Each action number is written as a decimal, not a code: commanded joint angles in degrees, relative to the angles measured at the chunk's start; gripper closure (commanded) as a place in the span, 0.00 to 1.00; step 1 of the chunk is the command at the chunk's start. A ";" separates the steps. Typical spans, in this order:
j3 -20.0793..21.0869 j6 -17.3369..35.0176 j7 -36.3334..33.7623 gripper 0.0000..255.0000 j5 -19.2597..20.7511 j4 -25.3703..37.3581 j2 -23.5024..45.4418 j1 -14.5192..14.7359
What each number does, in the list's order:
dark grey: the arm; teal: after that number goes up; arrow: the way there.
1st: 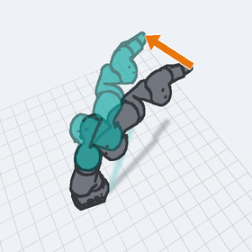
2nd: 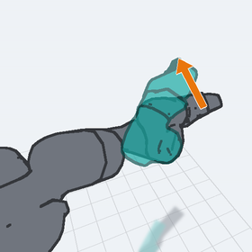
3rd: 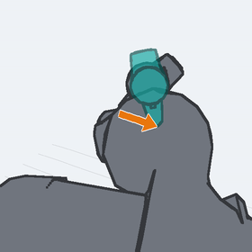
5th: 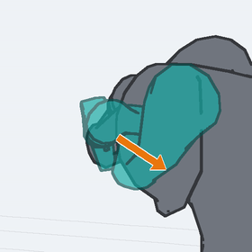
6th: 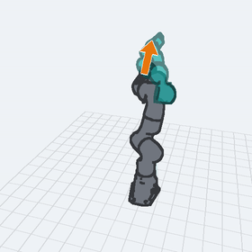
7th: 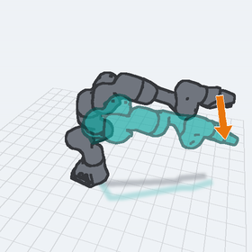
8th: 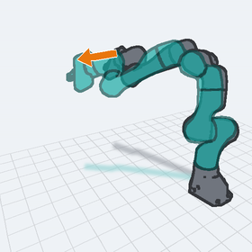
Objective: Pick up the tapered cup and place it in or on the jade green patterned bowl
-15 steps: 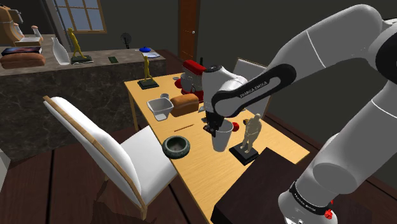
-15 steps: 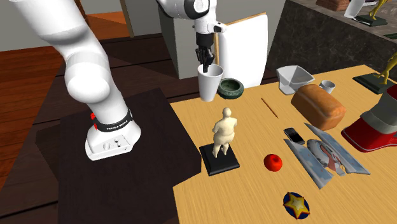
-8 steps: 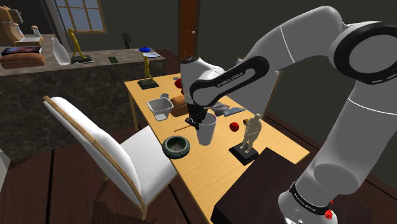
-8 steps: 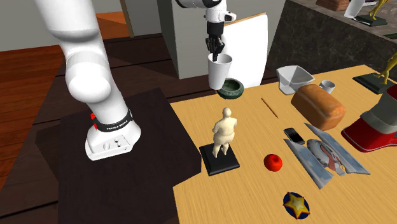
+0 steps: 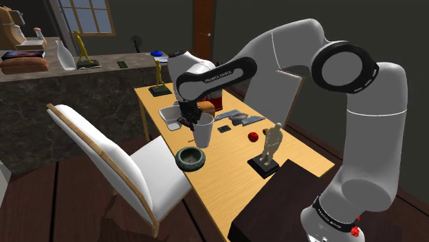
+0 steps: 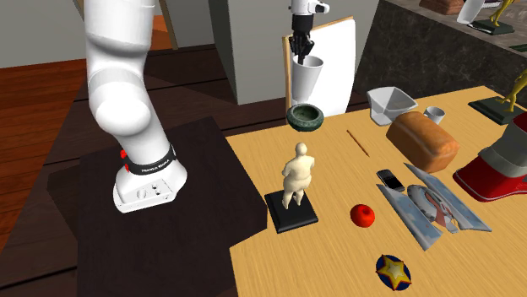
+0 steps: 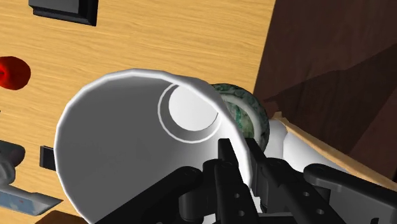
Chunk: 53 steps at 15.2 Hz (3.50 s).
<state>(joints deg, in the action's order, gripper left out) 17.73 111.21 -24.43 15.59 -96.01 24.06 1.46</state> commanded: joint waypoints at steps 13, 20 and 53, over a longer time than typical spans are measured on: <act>-1.12 -2.34 -1.46 1.00 2.63 14.89 13.08 3.62; -1.62 1.54 -2.32 1.00 3.46 13.25 15.44 3.75; -1.47 -0.55 -2.41 0.00 3.28 15.77 15.90 4.49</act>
